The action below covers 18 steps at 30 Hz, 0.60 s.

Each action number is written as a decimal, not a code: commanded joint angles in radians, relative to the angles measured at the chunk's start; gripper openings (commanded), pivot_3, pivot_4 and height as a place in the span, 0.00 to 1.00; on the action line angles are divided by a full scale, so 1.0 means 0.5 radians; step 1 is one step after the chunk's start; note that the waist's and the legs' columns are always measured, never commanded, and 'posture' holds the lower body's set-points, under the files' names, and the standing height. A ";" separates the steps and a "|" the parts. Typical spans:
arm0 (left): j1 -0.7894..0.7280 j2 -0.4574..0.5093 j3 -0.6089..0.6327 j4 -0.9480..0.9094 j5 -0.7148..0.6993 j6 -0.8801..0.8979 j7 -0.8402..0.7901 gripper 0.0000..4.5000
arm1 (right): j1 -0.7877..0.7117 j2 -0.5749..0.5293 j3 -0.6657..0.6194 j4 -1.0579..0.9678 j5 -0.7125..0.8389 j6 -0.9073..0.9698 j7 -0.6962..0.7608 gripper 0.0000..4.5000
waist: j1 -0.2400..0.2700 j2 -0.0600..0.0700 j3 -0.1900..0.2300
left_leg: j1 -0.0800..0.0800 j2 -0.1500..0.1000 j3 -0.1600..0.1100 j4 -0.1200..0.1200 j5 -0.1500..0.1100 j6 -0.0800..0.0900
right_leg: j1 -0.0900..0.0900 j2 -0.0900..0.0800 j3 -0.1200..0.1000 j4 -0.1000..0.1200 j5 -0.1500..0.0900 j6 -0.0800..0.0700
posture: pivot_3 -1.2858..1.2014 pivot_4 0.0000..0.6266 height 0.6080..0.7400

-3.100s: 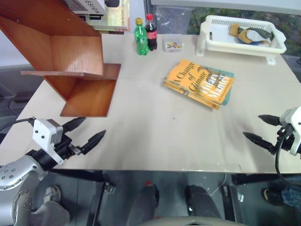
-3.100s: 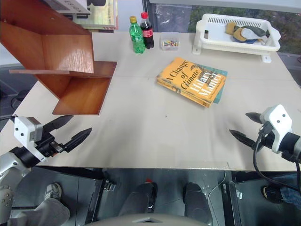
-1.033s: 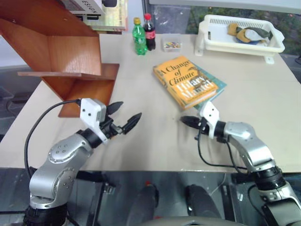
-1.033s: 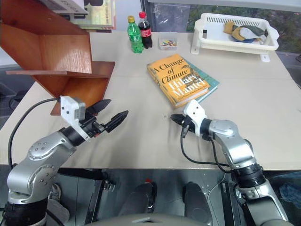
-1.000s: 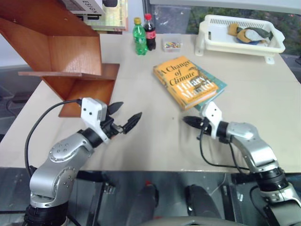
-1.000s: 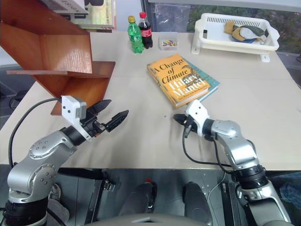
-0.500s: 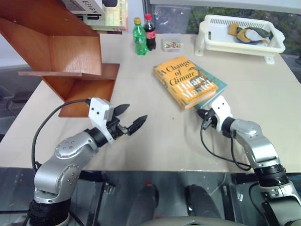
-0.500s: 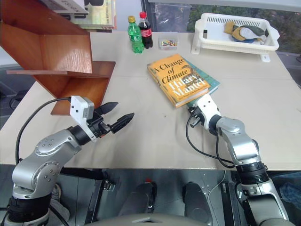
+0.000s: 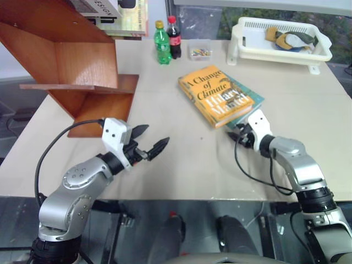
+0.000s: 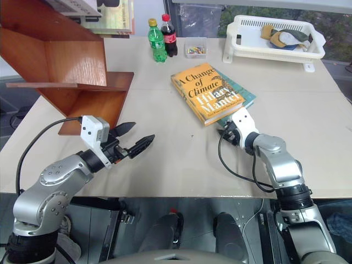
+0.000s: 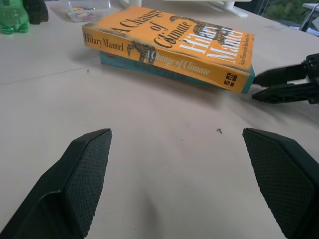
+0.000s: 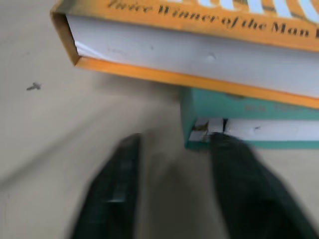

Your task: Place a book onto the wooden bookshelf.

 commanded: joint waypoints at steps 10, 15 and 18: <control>-0.010 0.019 0.048 -0.082 0.019 -0.037 0.010 1.00 | -0.053 0.089 -0.058 -0.011 0.044 0.007 -0.078 0.66 | -0.002 0.000 0.000 | 0.000 0.000 0.000 0.000 0.000 0.000 | 0.000 0.000 0.000 0.000 0.000 0.000 | 0.52 0.24 1.00; -0.010 0.024 0.056 -0.081 0.020 -0.030 0.011 1.00 | -0.063 0.122 -0.044 0.012 0.034 0.001 -0.105 0.22 | -0.001 0.000 0.000 | 0.000 0.000 0.000 0.000 0.000 0.000 | 0.000 0.000 0.000 0.000 0.000 0.000 | 0.52 0.24 1.00; -0.003 0.026 0.061 -0.087 0.020 -0.027 0.014 1.00 | -0.073 0.134 -0.045 0.022 0.029 0.003 -0.121 0.00 | -0.003 0.000 0.000 | 0.000 0.000 0.000 0.000 0.000 0.000 | 0.000 0.000 0.000 0.000 0.000 0.000 | 0.52 0.24 1.00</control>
